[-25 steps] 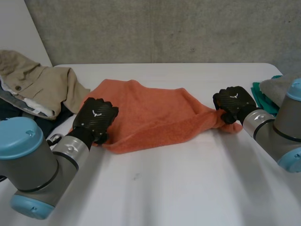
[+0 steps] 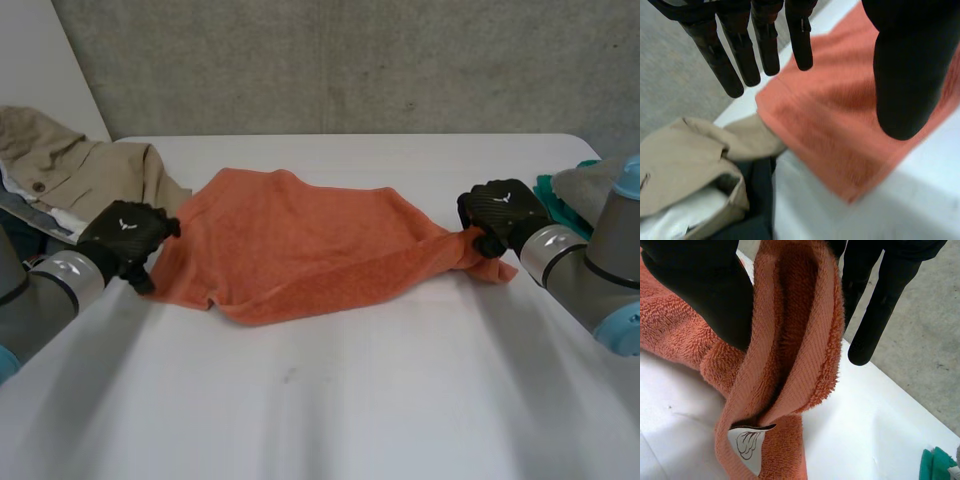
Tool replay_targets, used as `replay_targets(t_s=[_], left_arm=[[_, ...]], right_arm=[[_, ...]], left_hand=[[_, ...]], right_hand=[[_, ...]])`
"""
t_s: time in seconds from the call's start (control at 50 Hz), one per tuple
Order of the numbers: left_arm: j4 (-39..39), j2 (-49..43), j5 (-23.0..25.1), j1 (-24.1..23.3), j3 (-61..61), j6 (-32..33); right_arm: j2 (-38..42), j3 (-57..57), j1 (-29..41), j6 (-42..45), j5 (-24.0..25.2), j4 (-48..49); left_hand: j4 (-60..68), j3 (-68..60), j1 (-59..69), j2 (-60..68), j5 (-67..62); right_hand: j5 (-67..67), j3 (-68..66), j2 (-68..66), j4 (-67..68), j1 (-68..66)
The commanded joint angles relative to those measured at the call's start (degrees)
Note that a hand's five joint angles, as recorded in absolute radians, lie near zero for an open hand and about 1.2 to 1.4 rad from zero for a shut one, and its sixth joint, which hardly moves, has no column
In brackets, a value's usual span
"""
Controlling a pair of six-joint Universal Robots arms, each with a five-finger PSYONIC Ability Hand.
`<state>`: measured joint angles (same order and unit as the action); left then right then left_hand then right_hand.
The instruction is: Fold the laundry.
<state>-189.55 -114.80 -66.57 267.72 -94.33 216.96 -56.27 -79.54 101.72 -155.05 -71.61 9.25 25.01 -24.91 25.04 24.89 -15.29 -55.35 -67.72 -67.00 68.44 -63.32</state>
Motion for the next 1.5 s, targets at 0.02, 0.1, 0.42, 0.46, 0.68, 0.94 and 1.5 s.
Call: replay_targets(t_s=[0.02,0.1,0.42,0.46,0.68,0.94,1.5], left_arm=[[0.85,-6.93,1.45,1.75,3.97,9.18],[0.94,-8.95,1.45,1.4,5.56,9.71],[0.94,-13.87,1.01,-0.36,10.3,9.54],[0.94,-14.49,0.83,-0.62,10.92,9.63],[2.08,-17.83,-2.33,-2.47,15.57,10.24],[4.28,-20.2,-3.74,-4.49,20.94,10.42],[17.02,-11.78,-6.82,-5.28,25.34,5.85]], right_arm=[[0.29,-0.35,0.49,0.98,-0.72,-0.03],[0.37,-0.44,0.49,1.33,-0.72,0.33],[0.38,-0.88,0.67,2.03,-0.72,0.41],[0.37,-0.97,0.76,2.03,-0.72,0.41],[0.46,-1.23,0.85,2.21,-0.72,0.59],[0.38,-1.41,0.85,2.65,-0.81,0.77],[-5.15,-2.46,0.58,9.31,-0.46,-6.07]], left_hand=[[6.22,-6.33,6.2,6.35,-5.94],[5.38,-5.49,5.36,5.51,-5.1],[7.9,-8.01,7.87,8.02,-7.62],[8.58,-8.68,8.55,8.7,-8.29],[13.94,-14.05,13.91,14.07,-13.66],[27.74,-27.84,27.71,27.86,-27.46],[54.99,-55.09,54.96,55.11,-54.71]], right_hand=[[-14.65,-12.28,-13.0,11.56,-16.68],[-14.65,-12.28,-13.0,11.56,-16.68],[-14.65,-12.28,-13.0,11.56,-16.68],[-14.65,-12.28,-13.0,11.56,-16.68],[-14.65,-12.28,-13.0,11.56,-16.68],[-14.65,-12.28,-13.0,11.56,-16.68],[-14.65,-12.28,-13.0,11.56,-16.68]])
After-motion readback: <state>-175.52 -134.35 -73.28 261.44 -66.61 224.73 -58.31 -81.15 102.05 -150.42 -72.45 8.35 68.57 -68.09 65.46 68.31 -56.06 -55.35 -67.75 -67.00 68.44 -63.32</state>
